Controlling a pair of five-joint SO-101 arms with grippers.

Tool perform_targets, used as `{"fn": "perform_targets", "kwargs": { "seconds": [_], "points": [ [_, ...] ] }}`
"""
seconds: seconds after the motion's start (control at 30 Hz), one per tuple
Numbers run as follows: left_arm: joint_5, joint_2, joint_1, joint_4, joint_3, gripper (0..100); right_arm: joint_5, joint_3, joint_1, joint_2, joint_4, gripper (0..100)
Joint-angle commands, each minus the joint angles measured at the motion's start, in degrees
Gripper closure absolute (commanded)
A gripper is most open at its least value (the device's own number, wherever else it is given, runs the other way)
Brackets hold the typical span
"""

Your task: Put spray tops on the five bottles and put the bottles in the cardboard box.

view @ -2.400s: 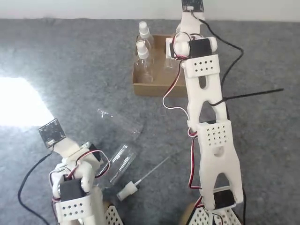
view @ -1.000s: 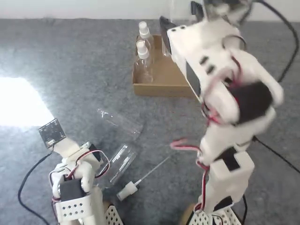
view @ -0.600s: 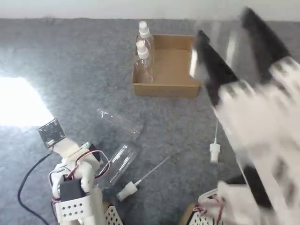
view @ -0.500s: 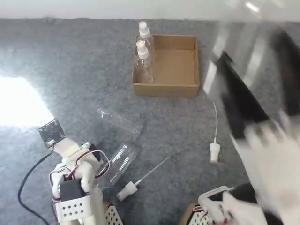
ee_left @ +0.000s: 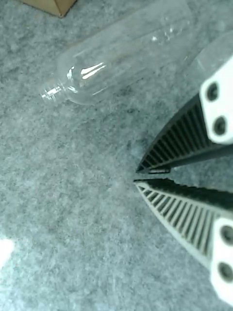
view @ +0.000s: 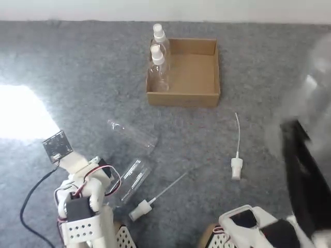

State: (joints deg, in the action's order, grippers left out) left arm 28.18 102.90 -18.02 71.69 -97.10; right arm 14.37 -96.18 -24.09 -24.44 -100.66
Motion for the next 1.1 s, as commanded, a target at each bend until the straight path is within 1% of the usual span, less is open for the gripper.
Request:
{"fn": "perform_targets", "kwargs": {
  "seconds": [0.0,0.13,0.3,0.6,0.8,1.07],
  "points": [
    [0.7,0.5,-0.1,0.4,0.6,99,0.7,8.5,2.3,-5.8,-2.5,98.2],
    [0.7,0.5,-0.1,0.4,0.6,99,0.4,21.4,6.3,-14.2,-2.1,98.0],
    [0.7,0.5,-0.1,0.4,0.6,99,0.6,34.3,6.7,-21.5,2.6,98.1],
    [0.7,0.5,-0.1,0.4,0.6,99,0.6,54.5,6.8,-29.8,11.6,98.1],
    [0.7,0.5,-0.1,0.4,0.6,99,0.6,71.1,6.8,-36.1,24.3,98.1],
    [0.7,0.5,-0.1,0.4,0.6,99,0.6,97.1,6.8,-46.4,46.1,98.0]
  ]
}}
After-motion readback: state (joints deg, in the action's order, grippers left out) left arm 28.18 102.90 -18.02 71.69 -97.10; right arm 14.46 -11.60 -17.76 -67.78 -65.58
